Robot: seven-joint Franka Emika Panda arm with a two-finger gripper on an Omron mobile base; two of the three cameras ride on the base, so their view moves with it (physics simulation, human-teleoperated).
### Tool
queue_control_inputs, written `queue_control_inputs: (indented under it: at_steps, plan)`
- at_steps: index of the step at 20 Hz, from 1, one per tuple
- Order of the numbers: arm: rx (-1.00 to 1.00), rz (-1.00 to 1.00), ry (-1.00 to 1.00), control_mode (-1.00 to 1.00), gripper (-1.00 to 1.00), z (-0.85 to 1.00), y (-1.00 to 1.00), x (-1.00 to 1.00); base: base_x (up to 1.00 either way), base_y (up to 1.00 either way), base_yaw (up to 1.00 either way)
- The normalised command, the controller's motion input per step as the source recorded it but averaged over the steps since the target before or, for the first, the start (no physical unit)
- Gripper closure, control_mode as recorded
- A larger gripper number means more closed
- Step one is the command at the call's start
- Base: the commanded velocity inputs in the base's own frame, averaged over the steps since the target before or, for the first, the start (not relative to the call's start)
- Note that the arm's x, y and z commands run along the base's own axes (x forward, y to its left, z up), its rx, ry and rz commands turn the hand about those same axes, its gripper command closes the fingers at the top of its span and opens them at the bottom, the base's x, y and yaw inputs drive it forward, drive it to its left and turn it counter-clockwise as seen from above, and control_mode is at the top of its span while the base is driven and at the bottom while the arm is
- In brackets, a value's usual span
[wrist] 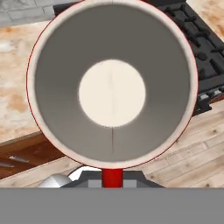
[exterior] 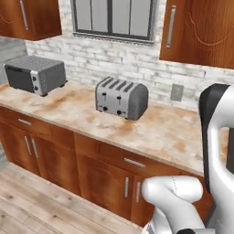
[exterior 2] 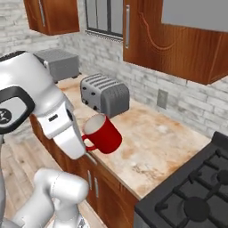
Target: Clear the mugs and bowl far away from the sink.
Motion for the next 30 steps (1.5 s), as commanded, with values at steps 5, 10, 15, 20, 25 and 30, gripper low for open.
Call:
queue_control_inputs:
  at_steps: [5, 10, 15, 20, 25, 30]
  plan:
    - [0.0, 0.0, 0.0, 1.0, 1.0, 0.0, 0.0, 0.0, 0.56, 0.19, -0.03]
    - [0.0, 0.0, 0.0, 1.0, 1.0, 0.0, 0.0, 0.0, 0.39, 0.12, -0.33]
    - [0.0, 0.0, 0.0, 1.0, 1.0, 0.0, 0.0, 0.0, 0.4, 0.18, -0.52]
    - [0.0, 0.0, 0.0, 1.0, 1.0, 0.0, 0.0, 0.0, 0.33, 0.08, -0.48]
    - [0.0, 0.0, 0.0, 1.0, 1.0, 0.0, 0.0, 0.0, 0.38, 0.03, -0.39]
    - [0.0, 0.0, 0.0, 1.0, 1.0, 0.0, 0.0, 0.0, 0.41, 0.0, -0.41]
